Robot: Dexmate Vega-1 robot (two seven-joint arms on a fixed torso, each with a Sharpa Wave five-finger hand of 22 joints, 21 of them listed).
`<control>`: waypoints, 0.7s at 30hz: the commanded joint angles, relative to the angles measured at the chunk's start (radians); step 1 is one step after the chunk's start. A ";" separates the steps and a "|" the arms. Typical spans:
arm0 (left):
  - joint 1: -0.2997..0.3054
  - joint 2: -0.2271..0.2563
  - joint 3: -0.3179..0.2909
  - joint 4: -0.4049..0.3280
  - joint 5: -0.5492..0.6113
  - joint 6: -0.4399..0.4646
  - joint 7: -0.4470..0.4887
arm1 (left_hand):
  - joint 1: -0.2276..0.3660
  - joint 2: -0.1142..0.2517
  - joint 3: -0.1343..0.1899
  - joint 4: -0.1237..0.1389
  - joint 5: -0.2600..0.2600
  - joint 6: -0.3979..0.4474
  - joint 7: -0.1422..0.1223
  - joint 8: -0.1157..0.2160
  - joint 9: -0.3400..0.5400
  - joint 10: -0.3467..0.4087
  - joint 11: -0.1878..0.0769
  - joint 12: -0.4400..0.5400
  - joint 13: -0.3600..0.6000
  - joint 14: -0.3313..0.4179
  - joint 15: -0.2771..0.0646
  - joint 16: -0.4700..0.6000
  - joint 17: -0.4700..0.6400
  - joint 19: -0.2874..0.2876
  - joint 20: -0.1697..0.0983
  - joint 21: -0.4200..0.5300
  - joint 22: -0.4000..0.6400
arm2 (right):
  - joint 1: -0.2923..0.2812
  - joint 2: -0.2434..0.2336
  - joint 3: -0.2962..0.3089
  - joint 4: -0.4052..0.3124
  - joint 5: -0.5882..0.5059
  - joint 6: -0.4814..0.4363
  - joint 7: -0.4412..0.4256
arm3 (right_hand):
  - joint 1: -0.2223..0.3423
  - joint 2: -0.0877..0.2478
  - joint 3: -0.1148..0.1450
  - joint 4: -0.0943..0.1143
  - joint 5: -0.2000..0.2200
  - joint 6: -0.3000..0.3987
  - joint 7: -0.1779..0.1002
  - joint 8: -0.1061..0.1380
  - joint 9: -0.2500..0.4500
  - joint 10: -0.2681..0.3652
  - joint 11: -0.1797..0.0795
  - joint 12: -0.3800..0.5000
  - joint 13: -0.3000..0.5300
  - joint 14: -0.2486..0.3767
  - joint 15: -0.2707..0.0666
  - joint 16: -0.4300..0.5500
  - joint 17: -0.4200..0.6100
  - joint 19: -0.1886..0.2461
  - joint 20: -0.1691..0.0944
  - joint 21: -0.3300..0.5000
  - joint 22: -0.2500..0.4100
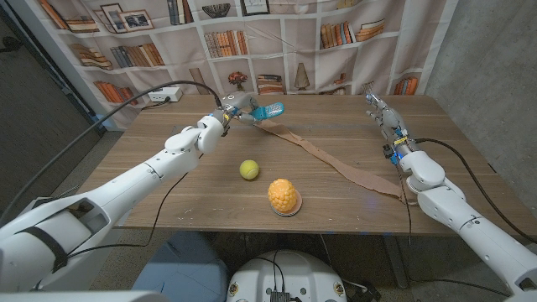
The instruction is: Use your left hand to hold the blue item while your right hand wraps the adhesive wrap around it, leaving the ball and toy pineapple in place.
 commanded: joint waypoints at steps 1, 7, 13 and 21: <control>-0.034 -0.026 0.021 0.024 0.016 -0.030 0.019 | 0.139 0.143 -0.002 0.005 0.008 0.185 -0.152 0.174 0.003 0.177 -0.169 0.045 0.193 0.066 -0.065 -0.003 0.002 0.002 0.001 -0.003 0.004 | -0.064 -0.048 0.029 -0.071 -0.064 0.000 -0.058 | 0.018 -0.001 0.007 -0.007 -0.001 0.000 -0.005 -0.001 0.005 0.002 -0.004 0.000 0.003 0.005 -0.008 0.010 0.002 0.002 0.012 0.006 0.004; -0.037 -0.038 0.015 0.033 0.003 -0.047 0.040 | 0.140 0.146 -0.001 0.006 0.009 0.180 -0.152 0.172 0.002 0.171 -0.169 0.043 0.194 0.067 -0.063 -0.007 0.001 0.015 0.001 0.002 0.004 | -0.099 -0.079 0.051 -0.122 -0.101 -0.018 -0.092 | 0.028 -0.004 0.009 -0.010 0.000 0.000 -0.006 -0.002 0.005 0.002 -0.005 -0.001 0.003 0.005 -0.008 0.010 0.002 0.000 0.015 0.005 0.004; -0.025 -0.055 0.016 0.039 -0.001 -0.048 0.074 | 0.139 0.147 -0.003 0.007 0.010 0.173 -0.156 0.169 0.001 0.163 -0.170 0.042 0.197 0.071 -0.063 -0.008 0.003 0.024 0.022 0.005 0.004 | -0.167 -0.147 0.105 -0.215 -0.126 -0.078 -0.126 | 0.042 -0.009 0.011 -0.011 0.001 -0.004 -0.011 -0.004 0.005 -0.003 -0.013 -0.004 0.003 0.007 0.006 0.011 0.002 0.000 0.023 0.005 0.004; -0.018 -0.060 0.013 0.040 -0.020 -0.045 0.077 | 0.137 0.149 -0.006 0.010 0.009 0.168 -0.159 0.168 0.000 0.157 -0.171 0.041 0.200 0.077 -0.062 -0.008 0.006 0.021 0.025 0.002 0.004 | -0.203 -0.151 0.143 -0.242 -0.107 -0.072 -0.121 | 0.059 -0.015 0.014 -0.010 0.001 -0.004 -0.012 -0.006 0.006 -0.007 -0.007 -0.006 0.004 0.010 0.016 0.012 0.003 -0.006 0.045 0.003 0.004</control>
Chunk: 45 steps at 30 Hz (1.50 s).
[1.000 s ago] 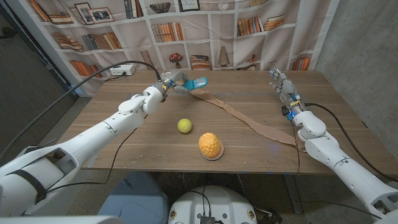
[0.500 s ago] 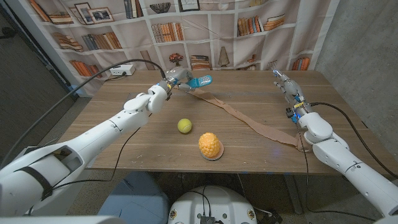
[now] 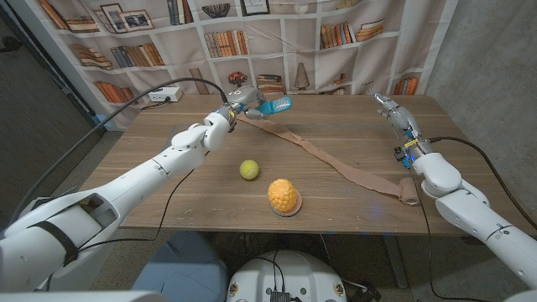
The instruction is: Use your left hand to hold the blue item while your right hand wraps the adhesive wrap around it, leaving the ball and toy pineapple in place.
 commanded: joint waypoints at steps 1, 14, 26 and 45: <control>0.011 -0.016 -0.002 0.004 -0.021 -0.002 0.022 | 0.133 0.154 0.001 0.010 0.005 0.163 -0.157 0.151 0.005 0.158 -0.167 0.025 0.201 0.080 -0.062 0.001 0.007 -0.001 0.011 0.002 0.004 | -0.071 -0.039 0.061 -0.077 -0.012 -0.022 -0.022 | 0.016 0.001 0.007 -0.003 0.001 0.001 -0.006 -0.006 0.006 -0.003 0.004 -0.002 0.004 -0.001 0.008 0.005 0.003 -0.002 0.013 0.003 0.004; 0.043 0.006 -0.014 -0.037 -0.052 0.006 -0.011 | 0.148 0.168 0.000 0.006 -0.003 0.155 -0.155 0.162 0.015 0.135 -0.163 0.032 0.223 0.116 -0.065 0.010 0.026 0.044 0.090 0.017 0.006 | -0.120 -0.060 0.095 -0.132 -0.051 -0.042 -0.032 | 0.055 -0.003 0.019 -0.005 0.003 0.000 -0.006 -0.007 0.006 -0.004 0.002 -0.003 0.005 0.035 -0.035 0.017 0.003 0.009 0.002 0.008 0.004; 0.076 0.020 -0.040 -0.074 -0.064 0.029 0.007 | 0.158 0.162 0.002 0.002 -0.003 0.165 -0.150 0.168 0.011 0.138 -0.161 0.039 0.229 0.131 -0.063 0.006 0.028 0.080 0.116 0.028 0.006 | -0.195 -0.108 0.149 -0.209 -0.092 -0.114 -0.037 | 0.070 -0.009 0.020 -0.002 0.003 -0.002 -0.003 -0.009 0.007 -0.009 0.005 -0.004 0.005 0.033 -0.039 0.014 0.004 0.018 -0.005 0.010 0.004; 0.126 0.015 -0.062 -0.102 -0.103 0.057 0.043 | 0.160 0.158 0.000 0.004 -0.002 0.166 -0.155 0.171 0.007 0.140 -0.161 0.039 0.227 0.134 -0.063 -0.006 0.030 0.055 0.069 0.017 0.008 | -0.324 -0.100 0.243 -0.284 -0.183 -0.142 -0.072 | 0.093 -0.012 0.023 0.006 0.002 0.032 -0.003 -0.001 0.007 0.027 0.001 0.009 0.006 0.057 -0.040 0.020 0.005 0.040 -0.010 0.015 0.004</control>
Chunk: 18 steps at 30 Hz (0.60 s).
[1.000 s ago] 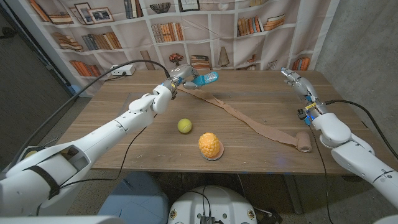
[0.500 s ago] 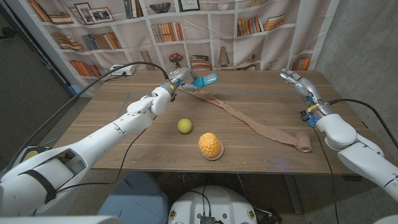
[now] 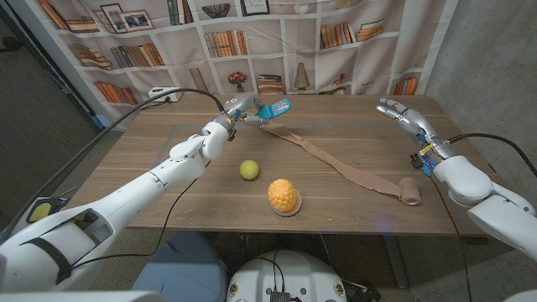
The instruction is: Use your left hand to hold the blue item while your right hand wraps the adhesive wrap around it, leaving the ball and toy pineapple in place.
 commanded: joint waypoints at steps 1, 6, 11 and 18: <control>0.036 0.000 -0.015 -0.029 -0.009 0.015 0.017 | 0.162 0.155 0.006 -0.001 0.006 0.162 -0.158 0.170 0.005 0.151 -0.147 0.032 0.227 0.090 -0.087 -0.003 0.002 -0.015 -0.010 -0.007 0.004 | -0.079 0.023 0.058 -0.045 -0.094 -0.027 -0.045 | 0.014 -0.001 0.005 0.004 0.002 0.021 -0.002 0.009 0.002 0.022 -0.001 0.009 0.006 0.016 -0.028 0.008 0.003 0.015 0.002 0.007 0.004; 0.033 -0.001 -0.013 -0.032 -0.010 0.022 0.010 | 0.162 0.154 0.004 0.000 0.006 0.166 -0.156 0.172 0.004 0.154 -0.146 0.031 0.223 0.088 -0.087 -0.005 0.004 -0.019 -0.024 -0.008 0.004 | -0.103 0.019 0.077 -0.076 -0.129 -0.064 -0.044 | 0.016 0.000 0.006 0.005 0.002 0.024 -0.002 0.009 0.003 0.022 0.000 0.008 0.006 0.015 -0.025 0.007 0.003 0.013 0.002 0.006 0.004; 0.032 0.000 -0.010 -0.033 -0.008 0.020 0.010 | 0.160 0.154 0.002 0.002 0.006 0.166 -0.156 0.172 0.003 0.159 -0.146 0.032 0.222 0.088 -0.086 -0.007 0.005 -0.022 -0.020 -0.009 0.005 | -0.113 0.049 0.082 -0.078 -0.167 -0.054 -0.070 | 0.019 0.001 0.006 0.007 0.002 0.032 -0.003 0.011 0.003 0.031 0.009 0.011 0.006 0.016 -0.023 0.007 0.003 0.014 0.003 0.005 0.004; 0.035 0.006 -0.013 -0.044 -0.012 0.023 -0.001 | 0.160 0.152 -0.001 0.002 0.006 0.163 -0.158 0.172 0.002 0.159 -0.148 0.030 0.216 0.082 -0.087 -0.012 0.007 -0.037 -0.031 -0.015 0.005 | -0.160 0.026 0.127 -0.145 -0.209 -0.149 -0.045 | 0.021 0.005 0.005 0.013 0.000 0.037 -0.001 0.008 0.003 0.039 0.006 0.010 0.006 0.004 -0.017 0.001 0.004 0.019 0.001 0.004 0.004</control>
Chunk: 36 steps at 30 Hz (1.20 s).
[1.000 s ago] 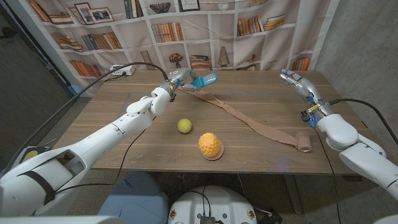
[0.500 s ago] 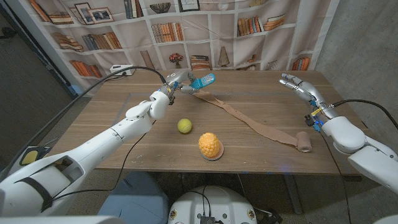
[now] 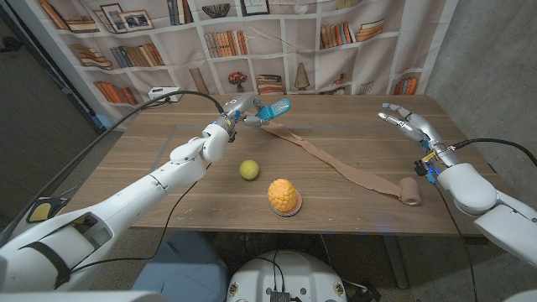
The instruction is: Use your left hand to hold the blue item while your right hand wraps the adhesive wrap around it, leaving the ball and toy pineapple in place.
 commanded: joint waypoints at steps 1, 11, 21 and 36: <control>0.008 0.006 -0.003 -0.018 -0.008 0.008 -0.013 | 0.157 0.153 0.002 0.004 0.005 0.165 -0.157 0.172 0.002 0.157 -0.152 0.030 0.217 0.078 -0.085 -0.012 0.002 -0.018 -0.013 -0.008 0.005 | -0.069 -0.003 0.060 -0.080 -0.088 -0.101 0.004 | 0.010 0.004 0.000 0.007 0.000 0.003 0.005 0.000 0.003 0.003 0.005 0.002 0.001 -0.015 -0.016 0.000 0.004 0.002 0.004 0.004 0.004; 0.010 -0.004 -0.005 -0.013 -0.020 0.011 -0.011 | 0.156 0.154 -0.002 0.006 0.005 0.164 -0.160 0.172 0.001 0.159 -0.153 0.030 0.215 0.071 -0.087 -0.016 0.006 -0.024 -0.018 -0.011 0.005 | -0.126 0.013 0.122 -0.131 -0.140 -0.164 0.028 | 0.010 0.004 -0.001 0.009 0.000 0.002 0.004 -0.002 0.003 0.001 0.007 0.000 0.001 -0.017 -0.015 -0.001 0.004 0.001 0.004 0.003 0.004; 0.019 -0.002 -0.004 -0.023 -0.028 0.038 -0.022 | 0.156 0.156 -0.004 0.006 0.005 0.167 -0.159 0.174 0.000 0.159 -0.153 0.030 0.214 0.070 -0.087 -0.018 0.009 -0.026 -0.019 -0.011 0.005 | -0.164 0.017 0.157 -0.171 -0.193 -0.213 0.078 | 0.014 0.005 -0.001 0.009 0.000 0.003 0.004 -0.004 0.003 -0.003 0.006 -0.004 0.002 -0.044 -0.012 -0.011 0.004 -0.011 0.003 -0.003 0.005; 0.017 -0.014 0.004 -0.020 -0.037 0.047 -0.016 | 0.155 0.157 -0.008 0.007 0.004 0.163 -0.165 0.173 -0.001 0.156 -0.153 0.027 0.212 0.066 -0.087 -0.023 0.013 -0.029 -0.017 -0.012 0.005 | -0.195 0.015 0.228 -0.208 -0.236 -0.248 0.197 | 0.031 0.005 0.004 0.004 0.002 0.001 0.002 -0.007 0.003 -0.003 0.005 -0.006 0.002 -0.052 -0.003 -0.013 0.003 -0.014 0.043 -0.003 0.004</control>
